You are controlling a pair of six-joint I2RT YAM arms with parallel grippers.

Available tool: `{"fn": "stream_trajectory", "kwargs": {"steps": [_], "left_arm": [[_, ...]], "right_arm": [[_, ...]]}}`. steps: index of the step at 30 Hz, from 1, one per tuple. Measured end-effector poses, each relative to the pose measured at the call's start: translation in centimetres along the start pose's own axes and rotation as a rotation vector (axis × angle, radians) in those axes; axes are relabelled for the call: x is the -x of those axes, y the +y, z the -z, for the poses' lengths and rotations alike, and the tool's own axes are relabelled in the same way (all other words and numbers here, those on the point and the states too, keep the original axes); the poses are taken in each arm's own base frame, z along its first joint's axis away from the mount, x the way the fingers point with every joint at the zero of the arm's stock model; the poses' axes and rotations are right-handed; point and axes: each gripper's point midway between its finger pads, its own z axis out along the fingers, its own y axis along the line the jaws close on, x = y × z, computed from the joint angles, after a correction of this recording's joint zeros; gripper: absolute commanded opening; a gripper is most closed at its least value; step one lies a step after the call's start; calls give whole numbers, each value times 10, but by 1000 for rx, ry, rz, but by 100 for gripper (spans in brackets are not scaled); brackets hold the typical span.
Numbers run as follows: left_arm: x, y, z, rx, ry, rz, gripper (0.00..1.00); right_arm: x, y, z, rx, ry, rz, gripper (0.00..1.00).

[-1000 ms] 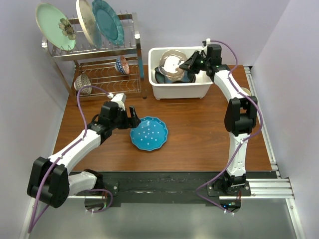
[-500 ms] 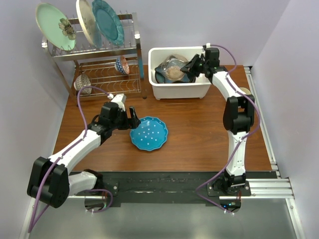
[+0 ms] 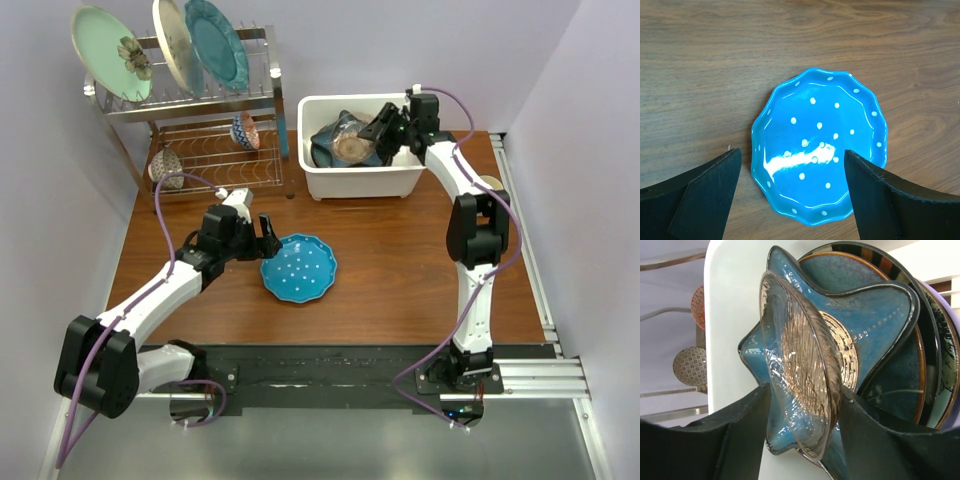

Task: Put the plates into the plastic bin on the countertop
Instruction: Place the plate in the plastic bin.

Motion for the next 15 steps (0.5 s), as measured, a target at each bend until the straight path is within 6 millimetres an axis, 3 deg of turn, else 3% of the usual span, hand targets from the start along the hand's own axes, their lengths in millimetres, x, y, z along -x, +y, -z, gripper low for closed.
{"fn": "stream_trajectory", "kwargs": {"steps": [15], "left_arm": [[2,-1,2,-4,-8,-1,88]], "right_arm": [[4,-5,34,-130,8,99,68]]}}
